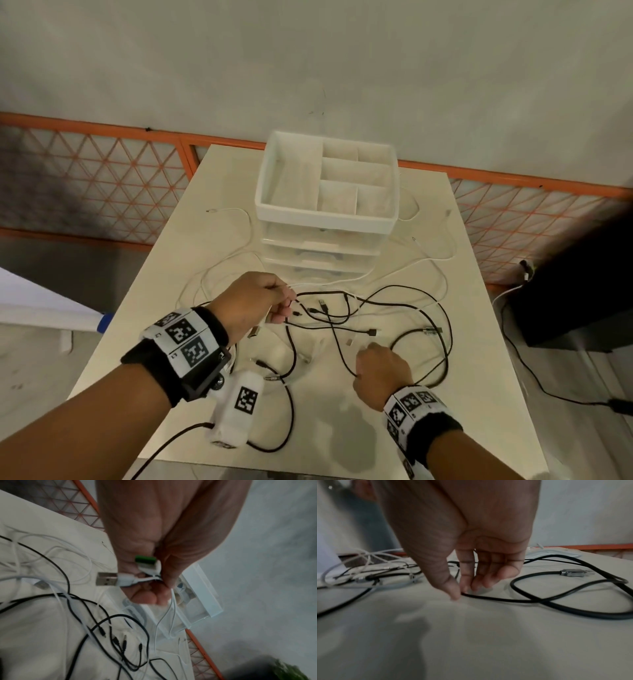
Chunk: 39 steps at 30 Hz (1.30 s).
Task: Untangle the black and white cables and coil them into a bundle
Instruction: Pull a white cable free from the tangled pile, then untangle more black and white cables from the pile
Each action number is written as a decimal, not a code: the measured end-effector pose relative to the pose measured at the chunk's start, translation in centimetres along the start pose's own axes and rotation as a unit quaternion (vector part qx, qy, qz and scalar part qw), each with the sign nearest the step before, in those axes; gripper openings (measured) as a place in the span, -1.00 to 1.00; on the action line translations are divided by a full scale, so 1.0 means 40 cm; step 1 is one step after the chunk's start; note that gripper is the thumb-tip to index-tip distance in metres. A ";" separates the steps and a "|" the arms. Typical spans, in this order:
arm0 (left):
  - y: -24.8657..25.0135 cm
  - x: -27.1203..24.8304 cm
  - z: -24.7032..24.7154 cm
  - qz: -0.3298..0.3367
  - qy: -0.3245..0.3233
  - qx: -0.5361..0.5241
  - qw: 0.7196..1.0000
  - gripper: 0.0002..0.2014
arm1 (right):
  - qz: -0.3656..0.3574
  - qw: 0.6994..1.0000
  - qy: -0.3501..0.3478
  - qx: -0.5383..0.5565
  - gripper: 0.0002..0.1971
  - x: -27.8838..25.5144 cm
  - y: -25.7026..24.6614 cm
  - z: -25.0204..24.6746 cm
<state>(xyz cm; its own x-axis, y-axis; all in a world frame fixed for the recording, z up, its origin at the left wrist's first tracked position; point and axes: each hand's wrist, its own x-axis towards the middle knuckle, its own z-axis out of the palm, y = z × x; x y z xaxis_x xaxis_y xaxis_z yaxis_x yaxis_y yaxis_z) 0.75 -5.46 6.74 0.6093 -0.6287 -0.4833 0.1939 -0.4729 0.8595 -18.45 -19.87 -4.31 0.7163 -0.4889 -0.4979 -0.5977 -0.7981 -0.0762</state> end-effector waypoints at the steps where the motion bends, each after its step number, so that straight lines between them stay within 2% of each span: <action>1: 0.003 -0.002 -0.002 0.005 -0.005 -0.010 1.000 -0.82 | -0.007 1.000 0.000 -0.018 -0.72 0.002 -0.005 -0.003; 3: 0.010 -0.003 -0.007 0.013 -0.004 0.000 1.000 -0.88 | -0.012 1.000 0.008 0.006 -0.75 0.012 -0.006 -0.016; 6: 0.017 -0.002 -0.015 0.010 0.004 0.015 1.000 -0.88 | -0.016 0.998 0.009 0.060 -0.85 0.030 0.002 -0.045; 10: 0.020 0.001 -0.019 -0.036 -0.003 0.003 0.999 -0.75 | -0.017 0.999 -0.035 -0.011 -0.68 0.028 -0.014 -0.034; 12: 0.016 0.001 -0.014 -0.030 -0.017 0.003 0.999 -0.73 | -0.007 0.998 -0.036 -0.045 -0.70 0.025 -0.029 -0.018; 17: -0.005 0.007 -0.005 -0.021 -0.029 0.034 0.999 -0.80 | -0.007 0.999 -0.029 -0.036 -0.72 0.029 -0.054 -0.011; 20: -0.008 0.005 -0.001 -0.032 -0.029 0.044 0.998 -0.81 | -0.020 1.000 -0.016 0.017 -0.74 0.026 -0.058 -0.027; 23: -0.002 0.002 -0.002 -0.028 -0.035 0.042 0.998 -0.78 | -0.067 0.991 -0.004 0.114 -0.82 0.008 -0.064 -0.096; 28: 0.026 0.002 0.008 0.113 -0.067 0.030 0.991 -0.72 | -0.199 0.950 0.091 0.224 -0.86 -0.050 -0.112 -0.303; 30: 0.032 0.002 0.012 0.138 -0.097 0.025 0.985 -0.73 | -0.229 0.923 0.127 0.283 -0.86 -0.080 -0.130 -0.382; 33: 0.042 -0.001 0.019 0.148 -0.121 -0.025 0.981 -0.72 | -0.221 0.881 0.196 0.370 -0.87 -0.095 -0.130 -0.455; 36: 0.048 -0.004 0.015 0.129 -0.129 -0.091 0.979 -0.73 | -0.176 0.854 0.281 0.402 -0.89 -0.081 -0.111 -0.485; 39: 0.043 -0.001 -0.012 0.115 -0.128 -0.104 0.980 -0.72 | -0.128 0.824 0.299 0.464 -0.87 -0.062 -0.071 -0.485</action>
<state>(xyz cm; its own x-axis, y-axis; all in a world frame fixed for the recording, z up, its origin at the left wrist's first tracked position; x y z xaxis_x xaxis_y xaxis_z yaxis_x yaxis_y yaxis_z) 1.43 -5.95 8.30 0.4476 -0.8506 -0.2760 0.2436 -0.1810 0.9528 -11.56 -23.24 13.91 0.7456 -0.6536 0.1301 -0.2195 -0.4252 -0.8781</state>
